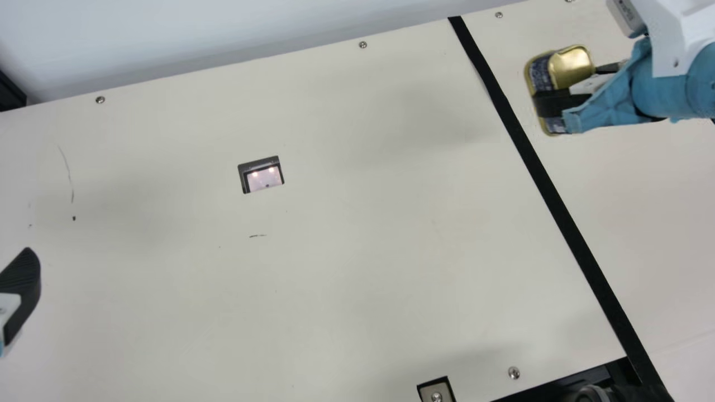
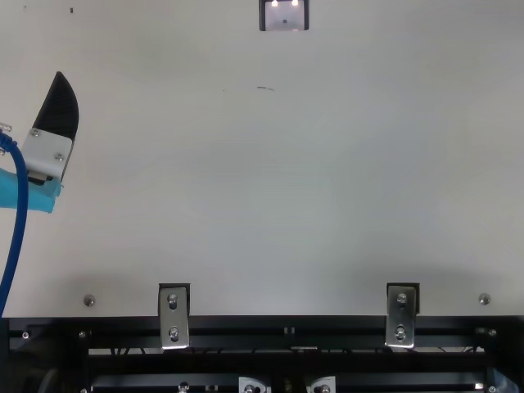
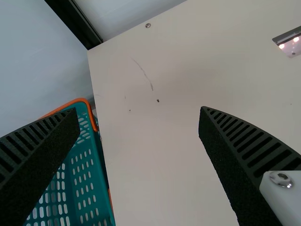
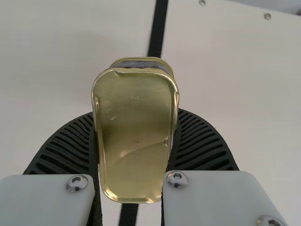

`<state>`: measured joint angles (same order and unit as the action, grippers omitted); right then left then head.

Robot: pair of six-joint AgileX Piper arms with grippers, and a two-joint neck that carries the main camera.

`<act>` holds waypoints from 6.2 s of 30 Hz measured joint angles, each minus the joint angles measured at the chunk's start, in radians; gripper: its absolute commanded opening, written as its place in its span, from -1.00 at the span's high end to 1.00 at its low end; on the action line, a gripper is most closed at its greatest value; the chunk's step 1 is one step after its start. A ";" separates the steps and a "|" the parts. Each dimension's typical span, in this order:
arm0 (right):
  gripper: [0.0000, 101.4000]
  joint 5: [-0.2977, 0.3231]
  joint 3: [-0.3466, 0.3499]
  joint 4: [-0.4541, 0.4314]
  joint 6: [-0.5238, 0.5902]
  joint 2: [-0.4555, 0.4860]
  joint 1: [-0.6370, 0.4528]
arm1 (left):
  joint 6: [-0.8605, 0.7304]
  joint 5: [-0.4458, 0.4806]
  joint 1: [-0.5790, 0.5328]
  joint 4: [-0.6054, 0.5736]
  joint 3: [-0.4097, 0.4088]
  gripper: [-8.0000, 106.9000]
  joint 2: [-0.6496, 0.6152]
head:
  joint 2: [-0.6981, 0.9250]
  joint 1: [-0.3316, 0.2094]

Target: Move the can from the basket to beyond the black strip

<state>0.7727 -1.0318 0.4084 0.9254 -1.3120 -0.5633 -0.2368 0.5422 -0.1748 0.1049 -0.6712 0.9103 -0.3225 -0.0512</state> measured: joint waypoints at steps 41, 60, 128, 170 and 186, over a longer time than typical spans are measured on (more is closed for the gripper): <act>-1.00 -0.197 -0.068 -0.220 -0.166 -0.351 0.068 | 0.000 0.000 0.000 0.000 0.000 -0.71 0.000 | 0.000 0.000; -1.00 -0.137 -0.093 0.071 -0.130 -0.161 0.268 | 0.000 0.000 0.000 0.000 0.000 -0.71 0.000 | 0.000 0.000; -1.00 -0.551 0.070 0.195 -0.285 0.038 0.772 | 0.158 -0.092 -0.023 0.159 0.076 -0.71 -0.143 | 0.302 0.072; -1.00 -0.606 0.607 0.087 -0.470 0.712 0.734 | 0.195 0.020 -0.074 -0.030 0.280 -0.71 -0.643 | 0.302 0.072; -1.00 -0.546 0.752 -0.004 -0.596 0.954 0.750 | 0.065 0.164 0.072 -0.191 0.333 -0.71 -0.871 | 0.302 0.072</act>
<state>0.2271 -0.2801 0.4041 0.3297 -0.3576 0.1871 -0.1713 0.7059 -0.1031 -0.0857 -0.3380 0.0391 -0.0205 0.0205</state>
